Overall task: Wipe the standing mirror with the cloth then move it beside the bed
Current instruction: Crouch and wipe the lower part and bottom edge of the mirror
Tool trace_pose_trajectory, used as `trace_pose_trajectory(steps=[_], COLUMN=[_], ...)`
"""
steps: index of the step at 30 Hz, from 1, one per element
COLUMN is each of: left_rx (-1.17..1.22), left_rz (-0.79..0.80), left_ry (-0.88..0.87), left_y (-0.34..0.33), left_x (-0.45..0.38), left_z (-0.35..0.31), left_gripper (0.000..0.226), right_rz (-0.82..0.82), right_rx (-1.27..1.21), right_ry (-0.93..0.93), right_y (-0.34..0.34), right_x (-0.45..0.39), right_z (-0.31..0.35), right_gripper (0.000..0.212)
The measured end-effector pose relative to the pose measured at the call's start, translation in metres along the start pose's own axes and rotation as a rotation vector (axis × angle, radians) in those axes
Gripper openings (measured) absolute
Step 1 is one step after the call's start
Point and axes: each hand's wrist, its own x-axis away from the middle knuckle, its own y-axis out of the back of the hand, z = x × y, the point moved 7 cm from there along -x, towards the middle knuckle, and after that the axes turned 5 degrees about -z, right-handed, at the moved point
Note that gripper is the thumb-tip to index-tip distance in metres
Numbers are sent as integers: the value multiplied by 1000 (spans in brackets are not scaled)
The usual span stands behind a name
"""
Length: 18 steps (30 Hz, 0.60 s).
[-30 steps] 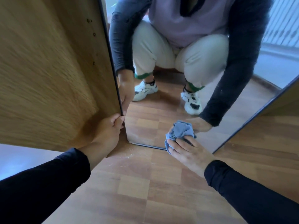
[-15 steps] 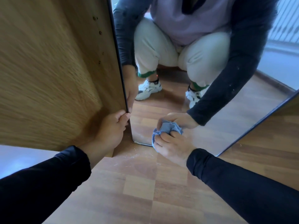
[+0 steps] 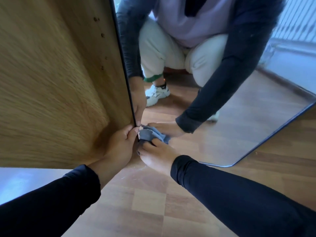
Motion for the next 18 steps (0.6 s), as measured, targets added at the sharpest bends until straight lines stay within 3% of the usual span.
trace_pose_trajectory(steps=[4, 10, 12, 18], left_rx=[6, -28, -38, -76], left_rz=[-19, -6, 1, -9], left_ry=[-16, -60, -68, -46], left_y=[2, 1, 2, 0], left_x=[-1, -1, -1, -3], left_z=[-1, -4, -4, 2], left_gripper=[22, 17, 17, 17], right_rz=[140, -159, -185, 262], right_rx=[188, -131, -100, 183], right_ry=[8, -120, -119, 57], right_y=[-17, 12, 10, -24], right_x=[24, -15, -11, 40], right_z=[11, 0, 2, 21], right_gripper=[31, 13, 18, 46])
